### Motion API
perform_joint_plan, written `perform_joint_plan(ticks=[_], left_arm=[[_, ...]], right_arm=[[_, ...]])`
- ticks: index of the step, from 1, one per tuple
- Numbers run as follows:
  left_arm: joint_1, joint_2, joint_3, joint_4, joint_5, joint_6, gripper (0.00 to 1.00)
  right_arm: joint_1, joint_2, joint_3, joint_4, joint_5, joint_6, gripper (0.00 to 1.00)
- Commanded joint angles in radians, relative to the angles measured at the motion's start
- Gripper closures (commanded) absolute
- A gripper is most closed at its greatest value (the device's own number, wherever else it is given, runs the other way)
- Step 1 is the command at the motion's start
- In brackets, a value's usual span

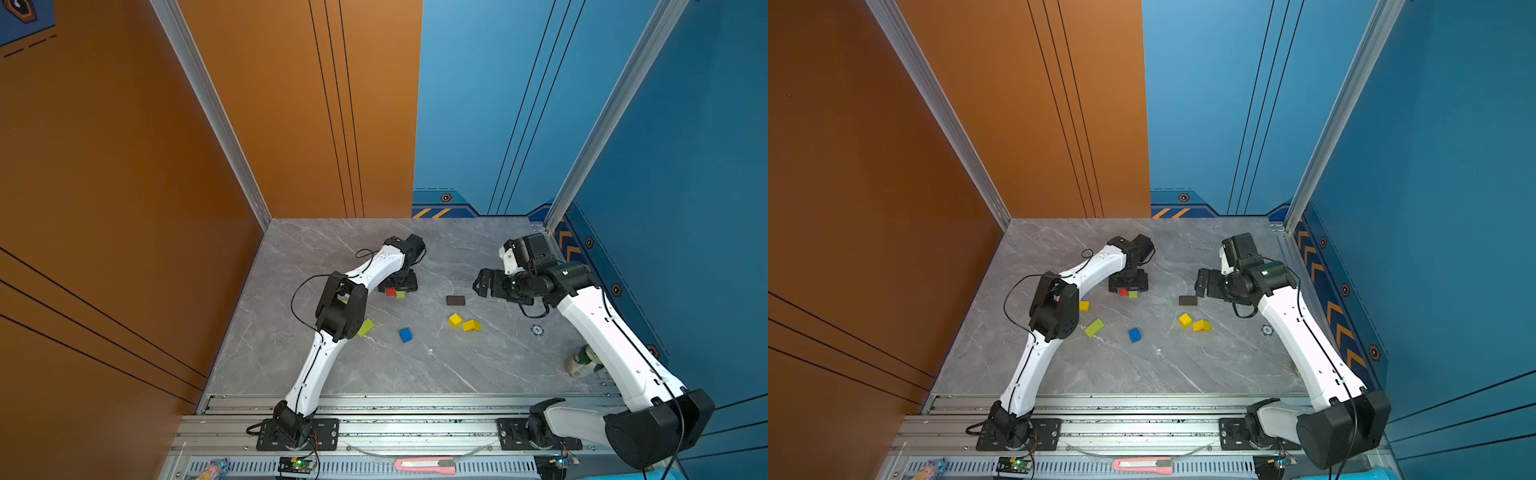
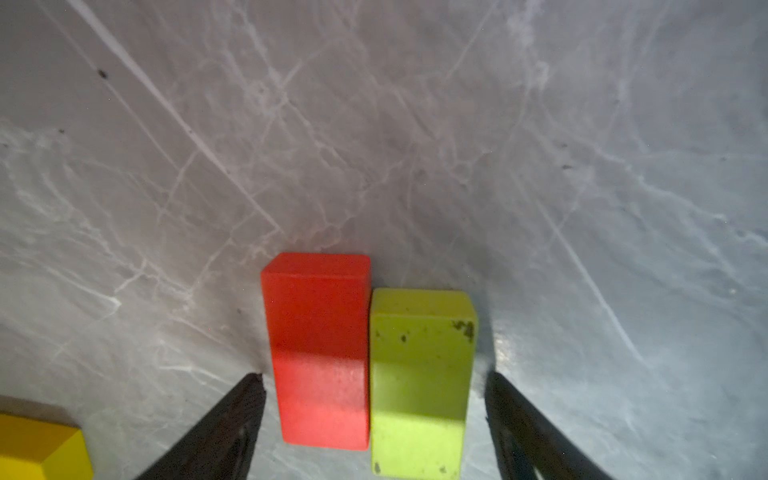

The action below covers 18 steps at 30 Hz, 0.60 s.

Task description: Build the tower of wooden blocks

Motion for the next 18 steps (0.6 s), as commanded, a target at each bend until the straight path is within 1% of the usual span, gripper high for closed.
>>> perform_joint_plan(ticks=[1, 5, 10, 14, 18], left_arm=[[0.007, 0.023, 0.023, -0.025, 0.028, 0.025, 0.15], [0.004, 0.013, 0.025, -0.025, 0.029, 0.034, 0.15], [-0.001, -0.051, 0.015, -0.038, 0.016, 0.025, 0.15], [-0.012, -0.122, -0.029, -0.038, 0.019, 0.006, 0.15], [-0.027, -0.192, -0.114, -0.036, 0.000, -0.038, 0.15]], right_arm=[[-0.006, 0.014, 0.005, -0.001, -0.009, -0.001, 0.00], [-0.004, 0.021, 0.010, 0.001, -0.013, 0.002, 0.00], [0.000, 0.029, 0.022, 0.001, -0.015, 0.002, 0.00], [0.003, 0.038, 0.028, -0.002, -0.026, 0.002, 0.00], [0.011, 0.041, 0.034, -0.004, -0.033, -0.001, 0.00]])
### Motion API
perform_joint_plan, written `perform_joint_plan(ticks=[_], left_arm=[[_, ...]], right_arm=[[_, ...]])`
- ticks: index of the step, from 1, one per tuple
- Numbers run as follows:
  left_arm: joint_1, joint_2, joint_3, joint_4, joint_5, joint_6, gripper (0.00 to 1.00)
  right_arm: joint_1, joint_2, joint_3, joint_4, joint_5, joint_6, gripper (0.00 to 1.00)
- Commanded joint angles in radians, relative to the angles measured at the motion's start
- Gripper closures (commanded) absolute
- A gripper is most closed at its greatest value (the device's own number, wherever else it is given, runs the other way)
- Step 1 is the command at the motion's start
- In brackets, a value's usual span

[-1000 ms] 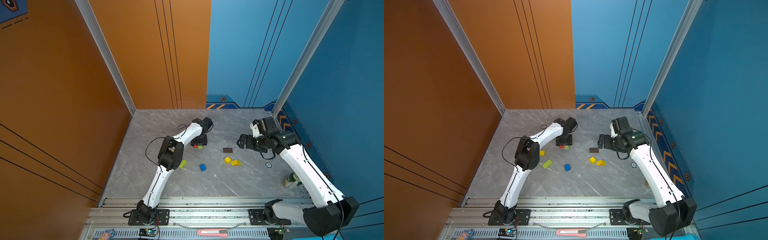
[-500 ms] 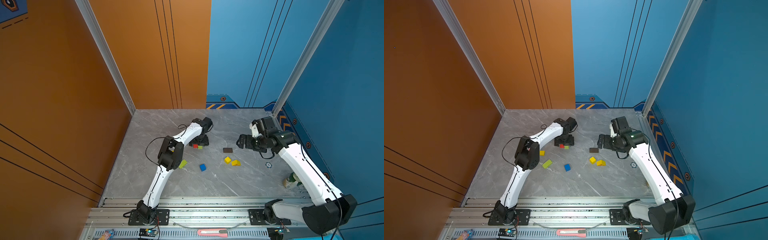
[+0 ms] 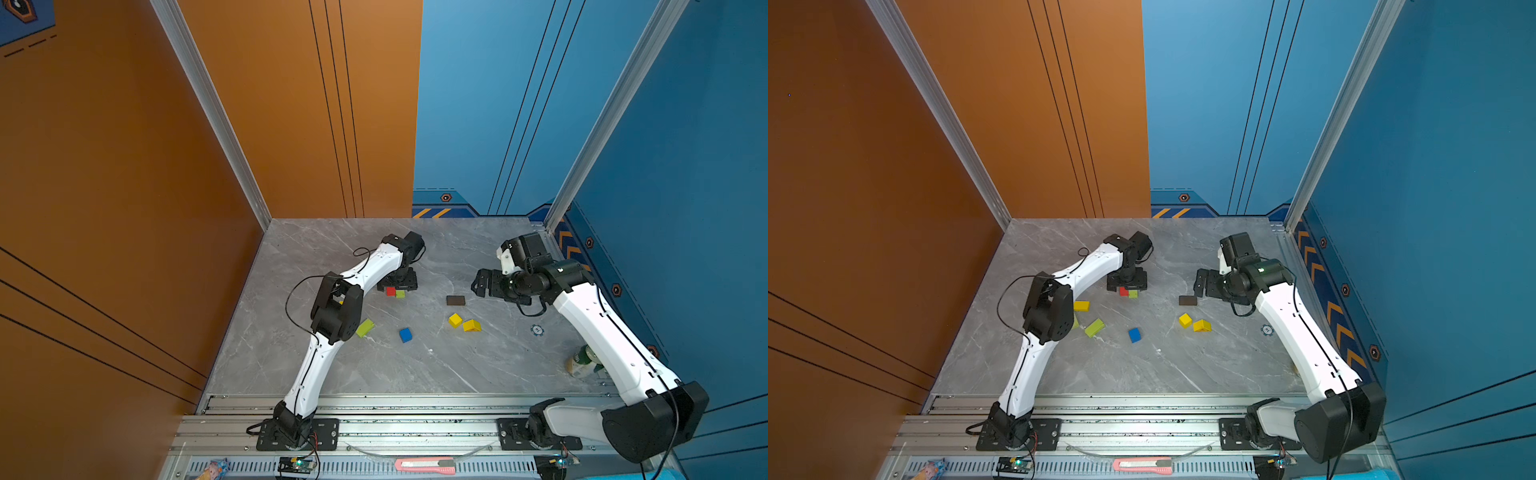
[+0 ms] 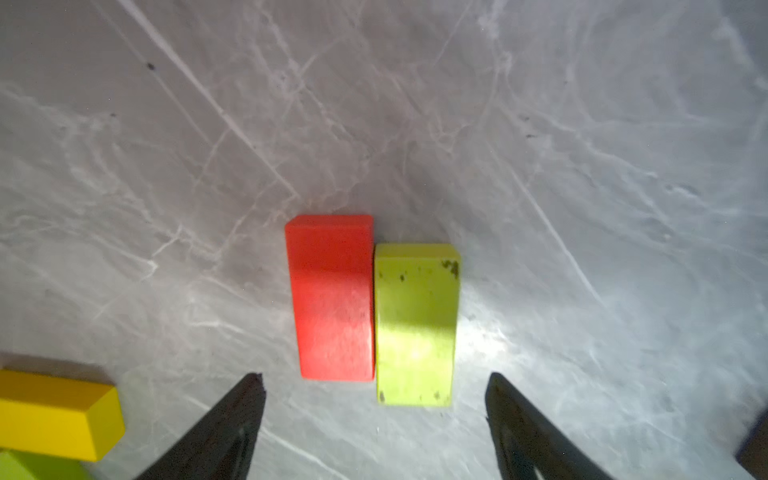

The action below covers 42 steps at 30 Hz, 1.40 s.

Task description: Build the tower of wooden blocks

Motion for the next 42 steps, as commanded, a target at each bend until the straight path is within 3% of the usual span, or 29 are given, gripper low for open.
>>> perform_joint_plan(ticks=[1, 10, 11, 26, 42], left_arm=[[-0.020, -0.100, -0.063, -0.032, -0.015, -0.047, 0.15], [-0.047, -0.149, -0.173, -0.026, -0.073, -0.078, 0.15], [-0.047, -0.146, -0.177, -0.024, -0.077, -0.081, 0.10], [-0.031, -0.140, -0.287, 0.110, -0.028, -0.079, 0.09], [0.006, -0.111, -0.310, 0.142, -0.027, -0.049, 0.10]], right_arm=[[0.010, 0.009, 0.034, -0.006, -0.024, -0.003, 0.00], [0.028, 0.001, 0.030, -0.006, -0.026, -0.009, 0.00], [0.031, -0.001, 0.031, -0.007, -0.024, -0.012, 0.00], [0.035, -0.034, 0.040, -0.022, -0.001, -0.001, 0.00], [0.043, -0.041, 0.046, -0.049, 0.019, 0.009, 0.00]])
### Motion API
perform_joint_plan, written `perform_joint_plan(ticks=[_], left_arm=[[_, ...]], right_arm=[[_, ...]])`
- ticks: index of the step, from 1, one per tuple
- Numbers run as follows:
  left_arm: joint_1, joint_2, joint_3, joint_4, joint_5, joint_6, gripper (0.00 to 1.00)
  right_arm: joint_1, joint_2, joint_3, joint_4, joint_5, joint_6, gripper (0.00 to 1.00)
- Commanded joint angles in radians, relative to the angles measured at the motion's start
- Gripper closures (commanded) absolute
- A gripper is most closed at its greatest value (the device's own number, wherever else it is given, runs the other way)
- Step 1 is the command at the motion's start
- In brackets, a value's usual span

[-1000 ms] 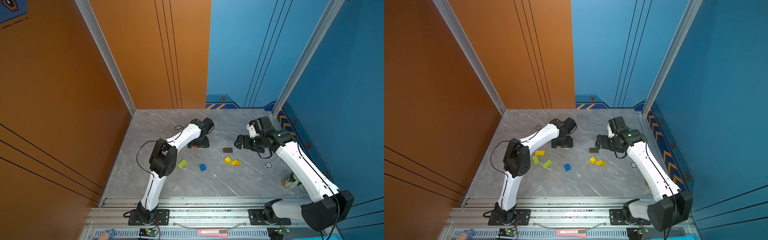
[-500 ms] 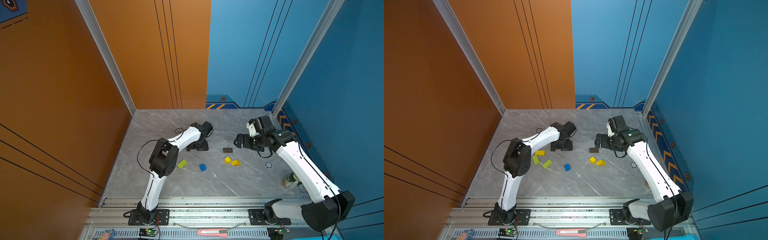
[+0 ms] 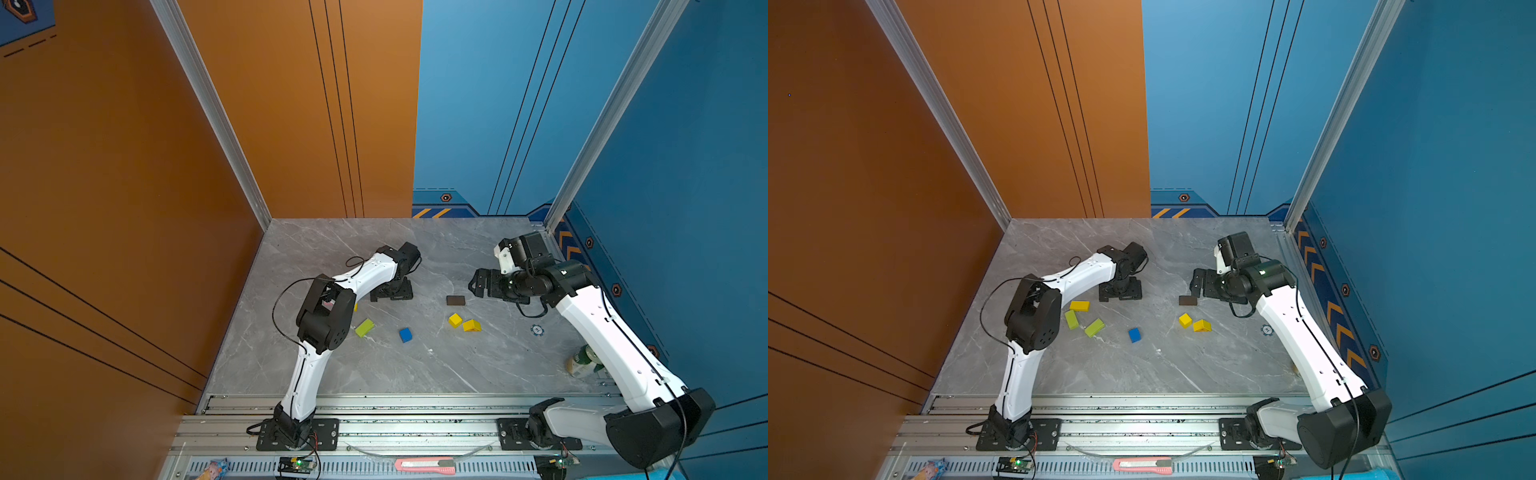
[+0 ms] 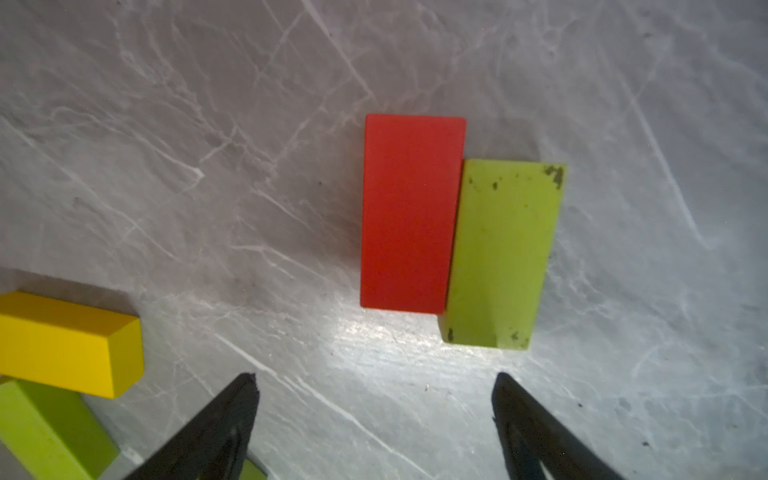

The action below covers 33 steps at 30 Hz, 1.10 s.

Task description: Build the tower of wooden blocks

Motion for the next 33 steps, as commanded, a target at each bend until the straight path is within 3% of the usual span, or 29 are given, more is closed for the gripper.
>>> perform_joint_plan(ticks=[1, 33], left_arm=[[0.012, 0.031, -0.012, -0.002, 0.015, 0.020, 0.10], [0.036, 0.042, 0.041, -0.006, 0.058, 0.049, 0.11]], right_arm=[[0.010, -0.013, 0.019, -0.036, 0.030, 0.009, 0.00], [0.018, 0.036, 0.050, -0.036, 0.056, 0.006, 0.00]])
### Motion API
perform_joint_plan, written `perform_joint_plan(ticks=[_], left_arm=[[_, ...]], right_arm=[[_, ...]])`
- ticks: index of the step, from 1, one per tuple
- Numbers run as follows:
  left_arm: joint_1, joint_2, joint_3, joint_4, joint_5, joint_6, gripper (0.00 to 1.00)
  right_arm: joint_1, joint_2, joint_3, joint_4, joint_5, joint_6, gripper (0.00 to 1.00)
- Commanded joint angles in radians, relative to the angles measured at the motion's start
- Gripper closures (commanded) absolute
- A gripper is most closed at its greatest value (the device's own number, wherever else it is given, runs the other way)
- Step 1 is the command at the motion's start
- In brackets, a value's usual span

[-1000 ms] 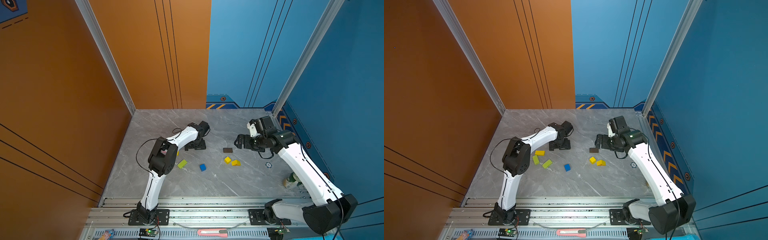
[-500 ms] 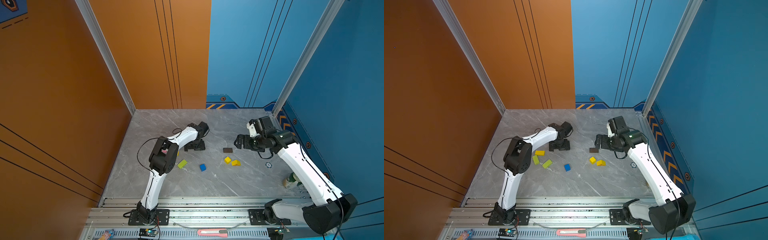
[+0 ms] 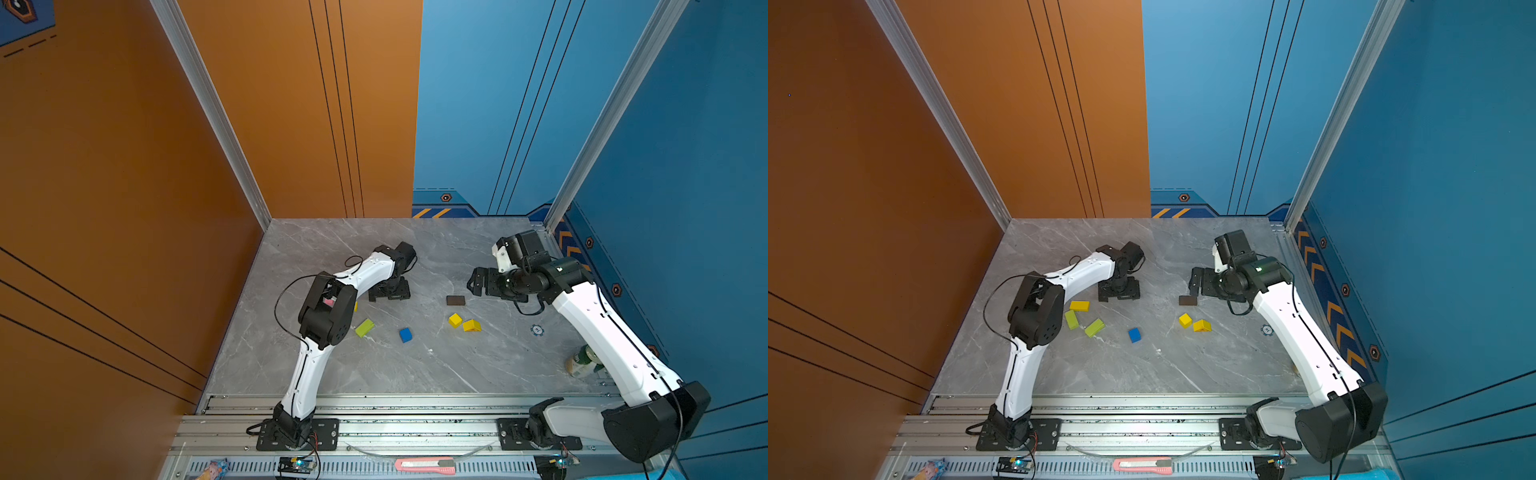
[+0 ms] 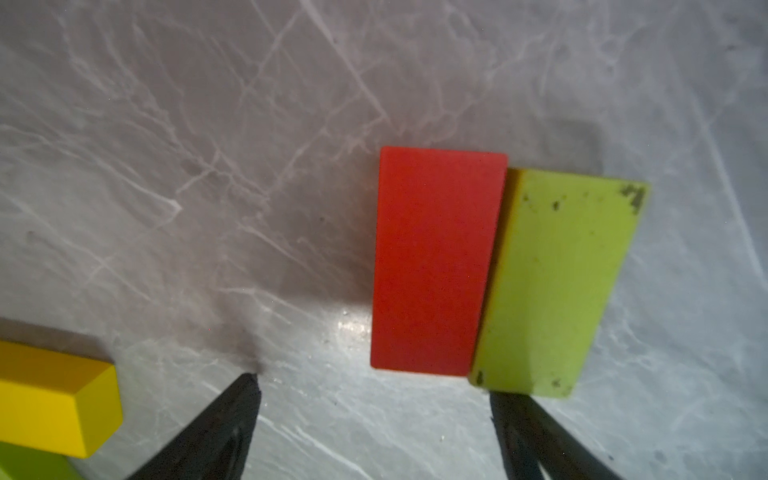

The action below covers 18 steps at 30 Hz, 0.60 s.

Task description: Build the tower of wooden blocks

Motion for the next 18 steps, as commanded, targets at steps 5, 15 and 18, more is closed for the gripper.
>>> perform_joint_plan(ticks=[5, 15, 18], left_arm=[[-0.009, -0.085, 0.036, -0.032, 0.014, 0.022, 0.10], [0.007, -0.252, 0.075, -0.092, -0.005, 0.041, 0.06], [0.021, -0.318, 0.046, -0.092, -0.010, 0.034, 0.05]], right_arm=[[0.006, -0.001, 0.036, -0.036, 0.041, -0.001, 0.00], [0.009, 0.009, 0.013, 0.008, 0.040, -0.003, 0.00], [0.011, 0.024, 0.012, 0.024, 0.046, -0.003, 0.00]])
